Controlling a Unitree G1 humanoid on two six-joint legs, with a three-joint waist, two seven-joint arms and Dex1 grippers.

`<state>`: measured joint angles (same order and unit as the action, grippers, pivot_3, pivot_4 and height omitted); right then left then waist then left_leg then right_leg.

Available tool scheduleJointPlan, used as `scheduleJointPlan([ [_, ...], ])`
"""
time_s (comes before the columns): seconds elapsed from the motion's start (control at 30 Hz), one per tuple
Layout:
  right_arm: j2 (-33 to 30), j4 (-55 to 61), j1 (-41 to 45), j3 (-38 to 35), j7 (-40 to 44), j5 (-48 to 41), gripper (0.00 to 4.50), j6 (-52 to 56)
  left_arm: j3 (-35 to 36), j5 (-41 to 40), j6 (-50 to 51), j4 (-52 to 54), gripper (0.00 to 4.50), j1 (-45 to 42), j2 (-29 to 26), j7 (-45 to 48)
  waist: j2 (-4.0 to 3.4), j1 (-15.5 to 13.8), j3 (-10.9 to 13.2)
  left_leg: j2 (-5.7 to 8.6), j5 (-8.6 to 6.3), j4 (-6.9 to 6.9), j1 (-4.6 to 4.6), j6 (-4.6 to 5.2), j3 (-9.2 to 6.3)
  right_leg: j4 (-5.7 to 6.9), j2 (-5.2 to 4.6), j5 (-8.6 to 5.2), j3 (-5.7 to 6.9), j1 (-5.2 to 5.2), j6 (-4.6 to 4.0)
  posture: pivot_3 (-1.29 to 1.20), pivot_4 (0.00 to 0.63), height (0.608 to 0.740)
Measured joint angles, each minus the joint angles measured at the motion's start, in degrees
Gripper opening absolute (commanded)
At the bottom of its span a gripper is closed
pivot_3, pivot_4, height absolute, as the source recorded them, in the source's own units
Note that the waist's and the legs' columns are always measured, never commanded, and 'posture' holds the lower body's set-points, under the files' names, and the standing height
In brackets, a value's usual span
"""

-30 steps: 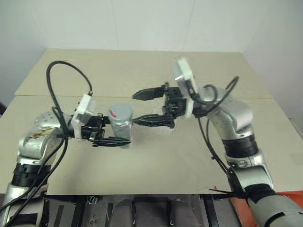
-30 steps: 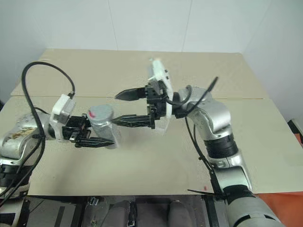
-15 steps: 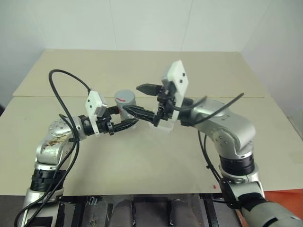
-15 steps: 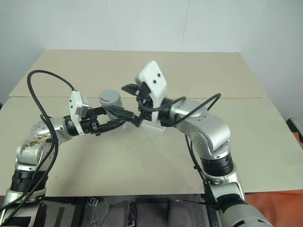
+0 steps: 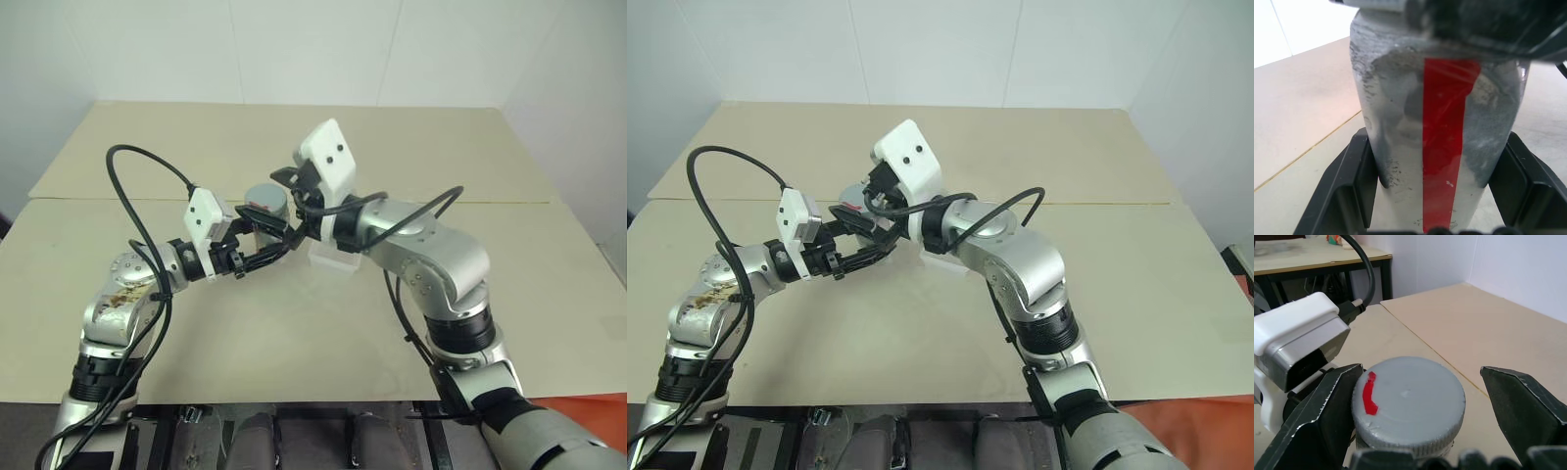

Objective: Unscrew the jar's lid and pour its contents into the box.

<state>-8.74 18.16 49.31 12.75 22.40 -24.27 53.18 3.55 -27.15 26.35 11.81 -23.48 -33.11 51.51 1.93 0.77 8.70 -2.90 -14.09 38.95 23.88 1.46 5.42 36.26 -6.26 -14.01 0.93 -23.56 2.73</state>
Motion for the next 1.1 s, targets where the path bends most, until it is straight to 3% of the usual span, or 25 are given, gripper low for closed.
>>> scheduleJointPlan([
  [0.07, 0.24, -0.27, 0.2, 0.06, 0.05, 0.37, 4.47, 0.0, 0.01, -0.05, 0.0, 0.12, 2.78, 0.45, -0.13, 0.02, 0.0, 0.01, 0.0, 0.0, 0.0, -0.01, 0.0, 0.0, -0.01, 0.02, 0.0, 0.0, 0.0, 0.0, 0.0, 0.0, 0.15, 0.74],
  [0.27, 0.9, -0.24, 0.23, 0.72, 1.03, 0.36, 2.76, 0.0, 0.15, -0.21, 0.05, 0.34, 2.78, 0.97, -0.37, -0.07, 0.0, 0.01, 0.0, 0.0, 0.0, -0.01, 0.0, 0.0, -0.01, -0.01, 0.0, 0.0, -0.01, -0.02, 0.0, 0.0, 0.15, 0.74],
  [0.47, 0.67, -0.21, 0.22, 0.72, 1.67, 0.3, 2.76, 0.0, 0.13, -0.31, 0.05, 0.4, 2.78, 1.05, -0.66, 0.32, 0.0, 0.01, 0.0, 0.0, 0.0, -0.01, 0.01, 0.0, -0.01, 0.0, 0.0, 0.0, 0.0, -0.02, 0.0, 0.0, 0.15, 0.74],
  [0.63, -2.16, -0.04, 0.02, 0.12, 7.58, -1.96, 2.76, -1.23, 0.0, -1.95, -0.78, -0.21, 2.78, 1.05, -1.48, 4.82, 0.0, -0.02, 0.0, 0.0, 0.0, -0.01, 0.01, 0.01, 0.01, -0.06, 0.0, 0.0, 0.0, -0.01, 0.0, 0.0, 0.15, 0.74],
  [0.93, -12.42, -5.58, 0.15, -2.35, 37.43, -12.8, 2.76, -9.8, -2.68, -8.52, -2.27, -1.58, 2.78, -0.59, -3.0, 22.5, 0.0, -0.05, 0.0, 0.0, -0.02, 0.01, -0.02, 0.03, 0.04, -0.14, 0.01, 0.0, 0.0, 0.02, 0.0, 0.0, 0.15, 0.74],
  [1.1, -13.7, -11.65, 3.77, -1.35, 51.69, -13.17, 2.76, -14.62, -4.45, -9.99, -2.16, -1.85, 2.78, -2.89, -3.31, 28.38, 0.0, 0.07, 0.0, 0.0, -0.02, 0.0, -0.02, 0.03, 0.02, -0.11, 0.03, 0.0, -0.01, 0.0, 0.0, 0.0, 0.15, 0.74],
])
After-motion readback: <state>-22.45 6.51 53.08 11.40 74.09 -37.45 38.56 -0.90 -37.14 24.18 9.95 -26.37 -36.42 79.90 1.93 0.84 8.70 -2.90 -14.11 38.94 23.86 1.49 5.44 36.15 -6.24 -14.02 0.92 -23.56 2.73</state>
